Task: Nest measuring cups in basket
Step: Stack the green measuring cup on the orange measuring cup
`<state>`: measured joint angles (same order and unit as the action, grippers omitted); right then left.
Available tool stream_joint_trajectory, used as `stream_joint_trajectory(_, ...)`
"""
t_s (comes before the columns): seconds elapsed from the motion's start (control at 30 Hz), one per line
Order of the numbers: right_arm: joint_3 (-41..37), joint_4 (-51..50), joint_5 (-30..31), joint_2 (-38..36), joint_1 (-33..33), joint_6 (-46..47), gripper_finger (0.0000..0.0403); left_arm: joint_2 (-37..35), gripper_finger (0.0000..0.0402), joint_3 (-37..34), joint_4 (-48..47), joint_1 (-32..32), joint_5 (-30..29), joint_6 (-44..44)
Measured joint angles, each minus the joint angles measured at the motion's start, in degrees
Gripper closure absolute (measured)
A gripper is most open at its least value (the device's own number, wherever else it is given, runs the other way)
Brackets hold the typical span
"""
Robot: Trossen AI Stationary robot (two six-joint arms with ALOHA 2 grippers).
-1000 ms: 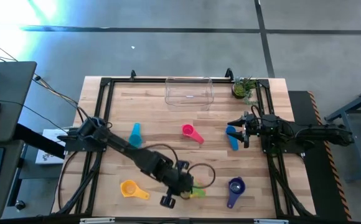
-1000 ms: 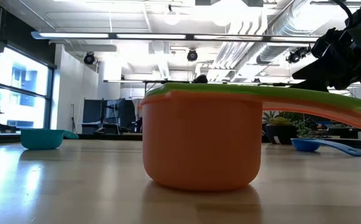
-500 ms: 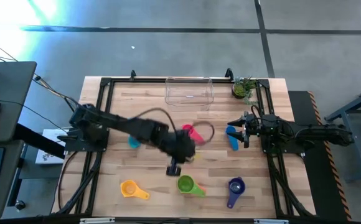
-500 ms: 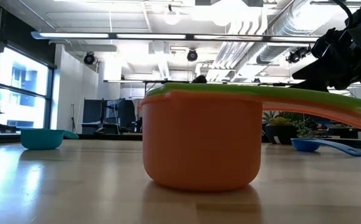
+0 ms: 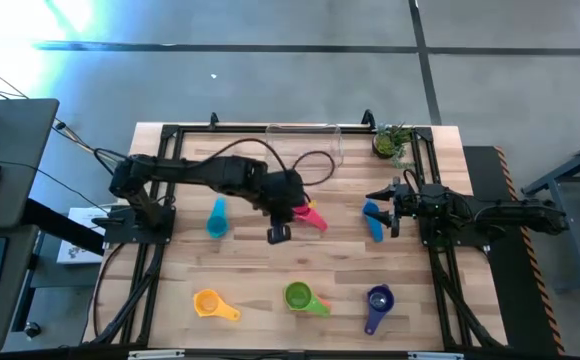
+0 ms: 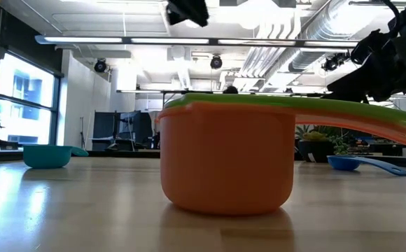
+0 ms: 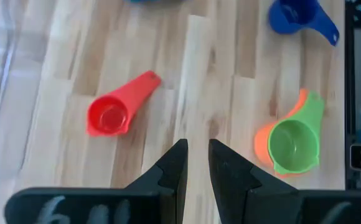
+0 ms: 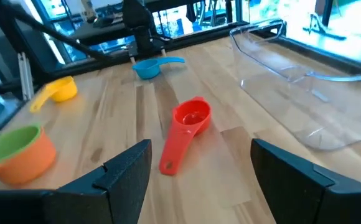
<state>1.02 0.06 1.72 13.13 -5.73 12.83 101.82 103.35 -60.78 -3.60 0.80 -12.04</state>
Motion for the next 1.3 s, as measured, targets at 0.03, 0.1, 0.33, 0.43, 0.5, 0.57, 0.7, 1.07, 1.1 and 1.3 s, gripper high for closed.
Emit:
stream_joint_trajectory(0.03,0.0,0.3,-0.2,0.0,0.0,2.7,0.0137,-0.4,0.0346,0.0,-1.3,0.3,0.0,-0.8)
stream_joint_trajectory(0.1,0.0,1.2,-1.4,0.0,0.0,9.2,0.0137,-1.4,0.0346,0.0,-4.3,0.8,0.0,-2.1)
stream_joint_trajectory(0.33,0.0,8.5,0.7,0.0,0.0,24.8,0.0137,-5.9,0.0346,0.0,-9.4,0.8,0.0,-4.4)
stream_joint_trajectory(0.43,0.0,16.1,0.3,0.0,0.0,27.3,0.0137,-8.2,0.0346,0.0,-10.1,0.4,-0.3,-5.4)
stream_joint_trajectory(0.5,0.1,22.1,-1.0,0.0,0.1,27.7,0.0137,-9.8,0.0346,0.0,-10.8,0.1,-0.6,-6.0)
stream_joint_trajectory(0.57,1.9,24.0,-2.8,0.1,0.1,27.4,0.0137,-11.5,0.0346,0.0,-11.3,-0.2,-1.8,-6.7)
stream_joint_trajectory(0.7,10.6,18.0,-3.9,1.5,1.3,25.0,0.0137,-14.6,0.0346,0.0,-14.1,-0.7,-5.0,-7.4)
stream_joint_trajectory(1.07,42.3,-14.6,-0.2,20.4,9.3,22.5,0.0137,-21.1,0.0346,0.0,-19.1,-0.7,-6.3,-7.4)
stream_joint_trajectory(1.1,44.3,-16.1,-0.2,22.8,10.2,23.5,0.0137,-21.5,0.0346,0.0,-19.9,-0.7,-6.4,-7.4)
stream_joint_trajectory(1.3,53.7,-21.5,0.1,37.1,16.7,31.1,0.0137,-23.4,0.0346,0.0,-26.0,-0.7,-9.9,-7.5)
